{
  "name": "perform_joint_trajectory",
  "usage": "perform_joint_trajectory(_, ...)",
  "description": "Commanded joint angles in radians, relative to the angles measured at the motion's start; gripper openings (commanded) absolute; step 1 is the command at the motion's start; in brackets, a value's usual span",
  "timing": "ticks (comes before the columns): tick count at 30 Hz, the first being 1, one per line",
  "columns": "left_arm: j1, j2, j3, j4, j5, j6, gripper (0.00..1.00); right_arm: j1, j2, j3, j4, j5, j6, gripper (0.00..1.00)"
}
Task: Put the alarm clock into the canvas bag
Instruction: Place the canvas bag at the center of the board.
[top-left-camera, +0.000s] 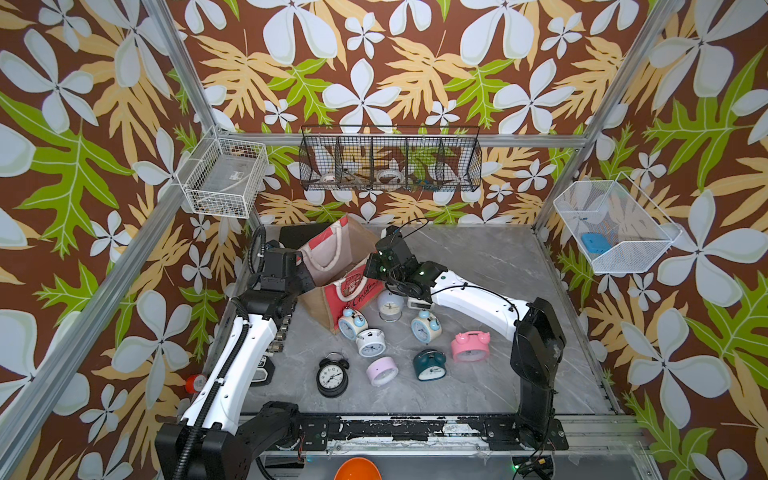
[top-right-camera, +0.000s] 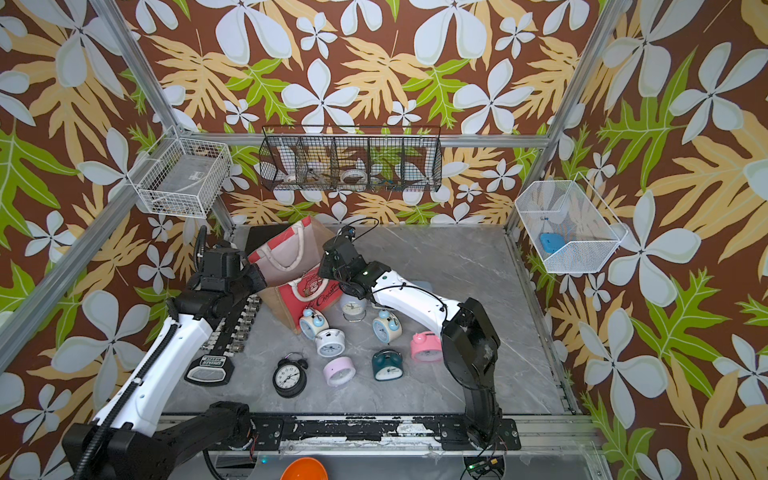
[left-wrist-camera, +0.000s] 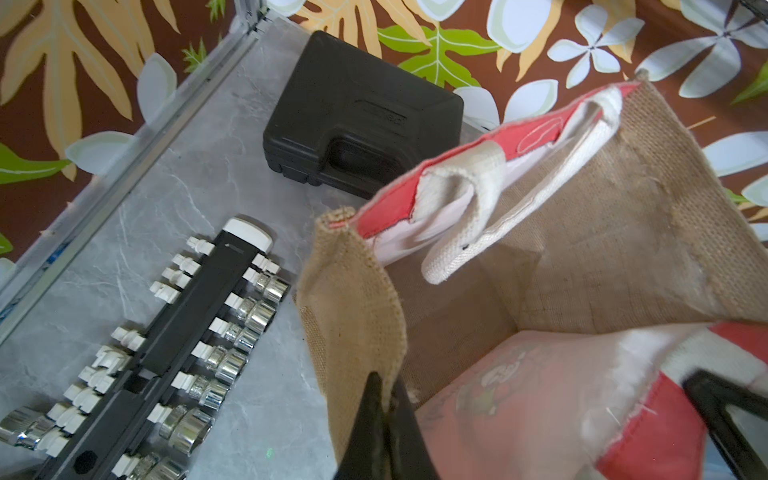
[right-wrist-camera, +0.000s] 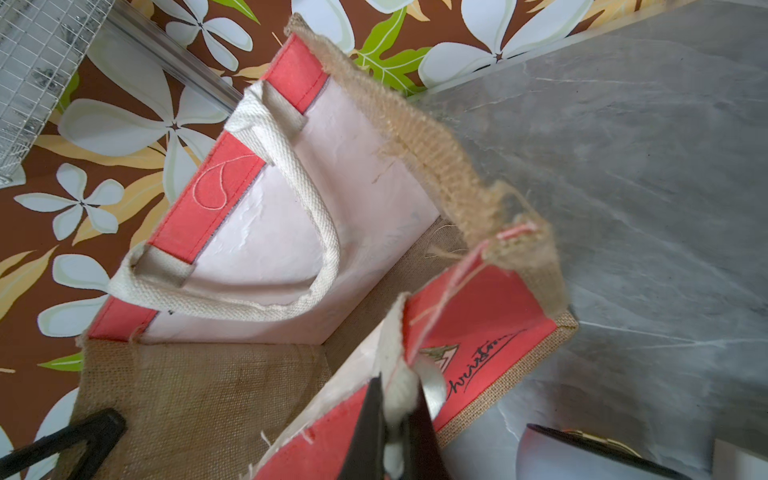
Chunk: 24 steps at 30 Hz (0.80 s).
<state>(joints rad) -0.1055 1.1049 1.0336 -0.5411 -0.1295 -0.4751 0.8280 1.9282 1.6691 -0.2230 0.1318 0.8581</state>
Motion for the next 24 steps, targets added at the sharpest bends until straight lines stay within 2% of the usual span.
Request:
perform_joint_trajectory(1, 0.003, -0.03, -0.029, -0.056, 0.093, -0.005, 0.0, -0.002, -0.015, 0.001, -0.053, 0.054, -0.049, 0.0)
perform_joint_trajectory(9, -0.028, -0.093, -0.12, -0.031, 0.248, -0.058, 0.0, -0.046, -0.06, -0.038, -0.085, 0.102, -0.082, 0.0)
perform_joint_trajectory(14, -0.067, -0.105, -0.123, -0.056, 0.266, -0.058, 0.0, -0.078, -0.065, -0.034, -0.094, 0.104, -0.108, 0.0)
perform_joint_trajectory(17, -0.066, -0.127, -0.083, -0.083, 0.196, -0.037, 0.2, -0.08, -0.045, 0.003, -0.104, 0.092, -0.149, 0.0)
perform_joint_trajectory(20, -0.067, -0.113, 0.0, -0.125, 0.105, 0.021, 0.38, -0.081, -0.015, 0.055, -0.135, 0.062, -0.181, 0.18)
perform_joint_trajectory(24, -0.066, -0.034, 0.131, -0.165, 0.059, 0.148, 0.49, -0.081, -0.007, 0.082, -0.163, 0.034, -0.192, 0.43)
